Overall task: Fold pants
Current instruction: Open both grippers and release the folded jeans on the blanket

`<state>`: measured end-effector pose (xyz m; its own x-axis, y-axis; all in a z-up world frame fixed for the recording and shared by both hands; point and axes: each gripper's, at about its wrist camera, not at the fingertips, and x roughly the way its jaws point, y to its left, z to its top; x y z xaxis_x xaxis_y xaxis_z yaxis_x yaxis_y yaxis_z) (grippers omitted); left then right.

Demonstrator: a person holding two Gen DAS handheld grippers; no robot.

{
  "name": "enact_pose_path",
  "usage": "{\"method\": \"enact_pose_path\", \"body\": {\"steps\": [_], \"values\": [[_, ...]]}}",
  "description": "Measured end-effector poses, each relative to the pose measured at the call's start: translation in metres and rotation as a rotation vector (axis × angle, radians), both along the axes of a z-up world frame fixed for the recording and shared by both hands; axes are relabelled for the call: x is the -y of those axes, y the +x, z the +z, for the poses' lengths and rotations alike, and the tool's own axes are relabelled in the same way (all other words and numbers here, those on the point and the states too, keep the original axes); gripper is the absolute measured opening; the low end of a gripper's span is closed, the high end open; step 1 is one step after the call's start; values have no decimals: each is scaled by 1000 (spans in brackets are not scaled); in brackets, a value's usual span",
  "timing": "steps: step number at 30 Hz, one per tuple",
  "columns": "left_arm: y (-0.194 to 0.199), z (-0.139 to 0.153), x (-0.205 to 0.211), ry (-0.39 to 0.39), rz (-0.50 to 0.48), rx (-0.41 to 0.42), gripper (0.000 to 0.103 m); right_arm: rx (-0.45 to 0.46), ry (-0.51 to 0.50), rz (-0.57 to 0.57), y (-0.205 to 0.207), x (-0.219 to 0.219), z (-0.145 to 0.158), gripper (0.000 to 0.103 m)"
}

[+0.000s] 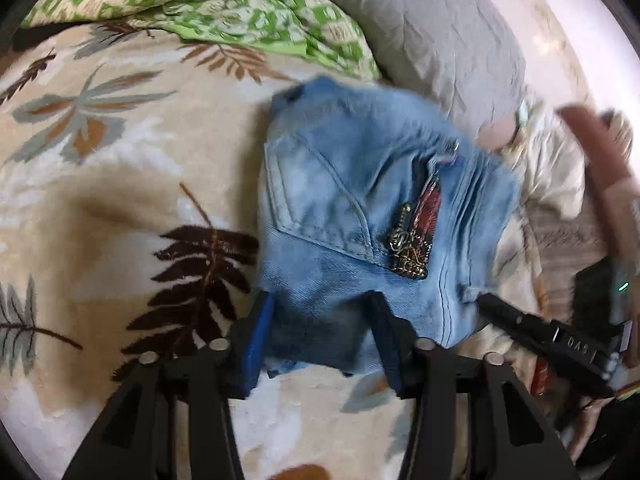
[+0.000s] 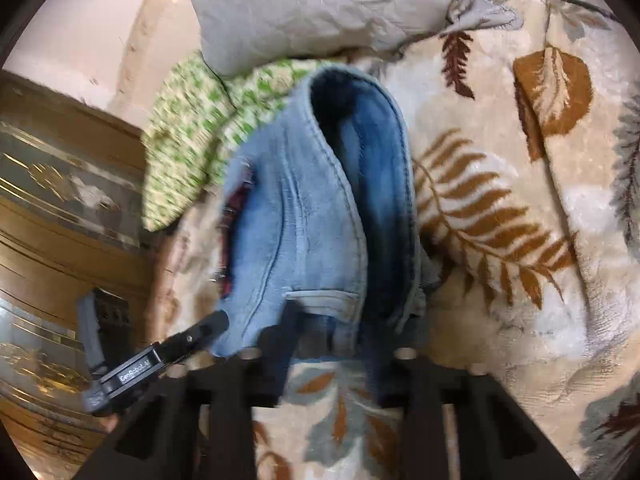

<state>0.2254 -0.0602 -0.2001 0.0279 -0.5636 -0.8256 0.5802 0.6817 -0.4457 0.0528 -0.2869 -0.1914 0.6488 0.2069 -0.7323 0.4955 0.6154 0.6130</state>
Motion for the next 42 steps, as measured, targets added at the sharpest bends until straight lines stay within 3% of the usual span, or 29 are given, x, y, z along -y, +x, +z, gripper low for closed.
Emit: {"method": "enact_pose_path", "body": {"steps": [3, 7, 11, 14, 17, 20, 24, 26, 28, 37, 42], "values": [[-6, 10, 3, 37, -15, 70, 34, -21, -104, 3, 0, -7, 14, 12], [-15, 5, 12, 101, -32, 146, 33, -110, -214, 28, 10, -18, 11, 11], [-21, 3, 20, 139, -52, 214, 35, -142, -145, -8, 15, -4, -16, 11], [-22, 2, 20, 145, -39, 236, 38, -152, -183, -3, 16, -7, -14, 17], [-29, 4, 18, 149, -44, 282, 39, -138, -213, -5, 13, -13, -13, 22], [-33, 7, 14, 152, -34, 329, 48, -112, -207, -22, 6, -15, -8, 27], [-42, 20, 1, 113, -25, 355, 55, -87, -274, -30, -7, -29, 9, 36], [-50, 30, -5, 89, -20, 393, 61, -86, -326, -40, -15, -38, 21, 55], [-57, 38, -10, 78, -19, 426, 67, -70, -374, -60, -25, -47, 35, 64], [-78, 52, -28, 79, 37, 514, 69, -4, -437, -94, -61, -70, 71, 65], [-95, 61, -30, 127, 60, 608, 69, 26, -458, -124, -65, -81, 79, 65]]}}
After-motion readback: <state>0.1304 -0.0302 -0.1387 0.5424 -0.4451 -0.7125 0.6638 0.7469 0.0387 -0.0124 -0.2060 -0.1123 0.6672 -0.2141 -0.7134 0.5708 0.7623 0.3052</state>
